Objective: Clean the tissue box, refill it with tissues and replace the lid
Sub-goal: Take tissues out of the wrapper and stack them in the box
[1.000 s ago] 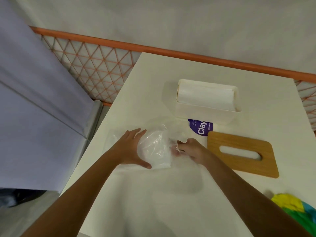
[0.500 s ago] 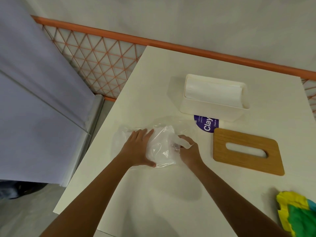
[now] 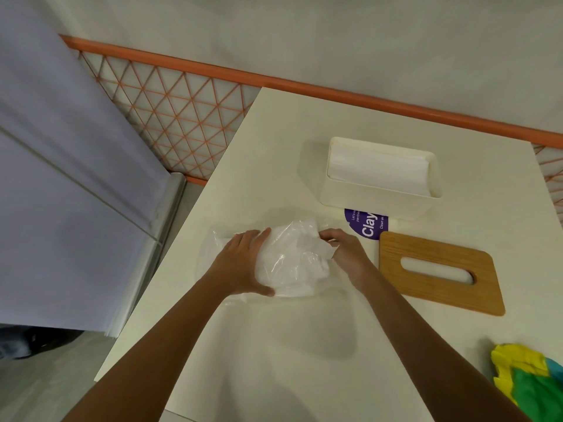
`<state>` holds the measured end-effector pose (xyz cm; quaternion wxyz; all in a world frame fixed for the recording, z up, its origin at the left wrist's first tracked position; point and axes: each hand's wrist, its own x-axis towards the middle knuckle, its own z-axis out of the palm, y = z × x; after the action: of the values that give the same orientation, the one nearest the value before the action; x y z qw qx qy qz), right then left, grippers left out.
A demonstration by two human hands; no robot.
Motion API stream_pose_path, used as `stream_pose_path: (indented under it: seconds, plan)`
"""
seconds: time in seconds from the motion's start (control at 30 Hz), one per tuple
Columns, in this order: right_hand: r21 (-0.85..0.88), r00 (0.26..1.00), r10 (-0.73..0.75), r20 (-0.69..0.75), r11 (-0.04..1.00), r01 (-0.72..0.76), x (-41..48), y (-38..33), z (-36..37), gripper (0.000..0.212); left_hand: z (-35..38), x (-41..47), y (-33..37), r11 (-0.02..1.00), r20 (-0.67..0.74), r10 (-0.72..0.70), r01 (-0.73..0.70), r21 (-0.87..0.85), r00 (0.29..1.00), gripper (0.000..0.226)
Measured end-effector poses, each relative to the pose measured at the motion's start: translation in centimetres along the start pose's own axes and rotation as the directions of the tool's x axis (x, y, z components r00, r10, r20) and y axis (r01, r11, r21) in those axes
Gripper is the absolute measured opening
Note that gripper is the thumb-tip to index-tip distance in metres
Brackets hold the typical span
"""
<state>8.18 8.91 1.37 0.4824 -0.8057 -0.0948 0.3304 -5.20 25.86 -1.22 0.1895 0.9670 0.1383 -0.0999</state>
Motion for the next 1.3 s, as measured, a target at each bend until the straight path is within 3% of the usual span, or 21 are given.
stream_pose_path:
  seconds: [0.17,0.3,0.4,0.47,0.53,0.63,0.73,0.83,0.93,1.1,1.23,1.3]
  plan:
    - [0.319,0.986,0.169,-0.018,0.935,-0.154,0.4,0.5,-1.1,0.011,-0.1,0.2,0.0,1.0,0.016,-0.008,0.008,-0.01,1.0,0.123]
    - [0.4,0.965,0.254,-0.072,0.893,-0.205,0.5,1.3,-1.0,0.015,-0.1,0.3,0.0,1.0,0.029,-0.016,0.016,-0.017,0.999,0.123]
    - [0.458,0.952,0.297,-0.075,0.858,-0.231,0.8,1.1,-1.0,0.039,0.0,0.4,0.1,1.0,0.028,-0.019,0.019,-0.017,0.999,0.123]
    - [0.492,0.95,0.311,-0.031,0.832,-0.256,0.7,0.7,-0.8,0.042,-0.1,0.3,0.0,1.0,0.029,-0.02,0.02,-0.019,0.999,0.123]
    - [0.462,0.956,0.29,0.056,0.841,-0.282,0.3,0.2,-0.8,0.039,-0.1,0.4,0.1,1.0,0.031,-0.014,0.015,-0.019,0.999,0.123]
    - [0.214,0.963,0.21,0.167,0.946,-0.243,0.3,0.0,-0.9,0.047,-0.2,0.4,0.1,1.0,0.034,-0.015,0.015,-0.015,0.999,0.123]
    - [0.042,0.975,0.146,0.166,0.987,-0.155,0.6,-0.4,-1.6,0.041,-0.3,0.4,0.0,1.0,0.04,-0.017,0.018,-0.02,0.999,0.122]
    - [0.088,0.987,0.13,0.093,0.986,-0.139,0.8,-0.5,-2.9,0.023,-0.4,0.3,0.0,0.999,0.03,-0.019,0.019,-0.025,0.999,0.12]
    - [0.163,0.991,0.128,0.037,0.978,-0.132,0.8,0.4,-3.9,0.031,-0.2,0.3,0.0,0.999,0.025,-0.017,0.018,-0.028,1.0,0.115]
    - [0.068,0.994,0.111,-0.013,0.992,-0.11,0.2,1.7,-4.1,0.034,-0.2,0.3,0.0,0.998,0.041,-0.006,0.008,-0.056,0.999,0.109]
    - [0.147,0.992,0.103,-0.077,0.985,-0.091,-0.2,1.4,-5.7,0.029,-0.6,0.2,-0.2,0.994,0.092,-0.03,0.039,-0.098,0.995,0.109]
    - [0.167,0.99,0.097,-0.103,0.983,-0.079,-0.6,1.0,-7.0,0.028,-0.8,0.3,-0.3,0.999,0.123,-0.02,0.024,-0.034,0.992,0.11]
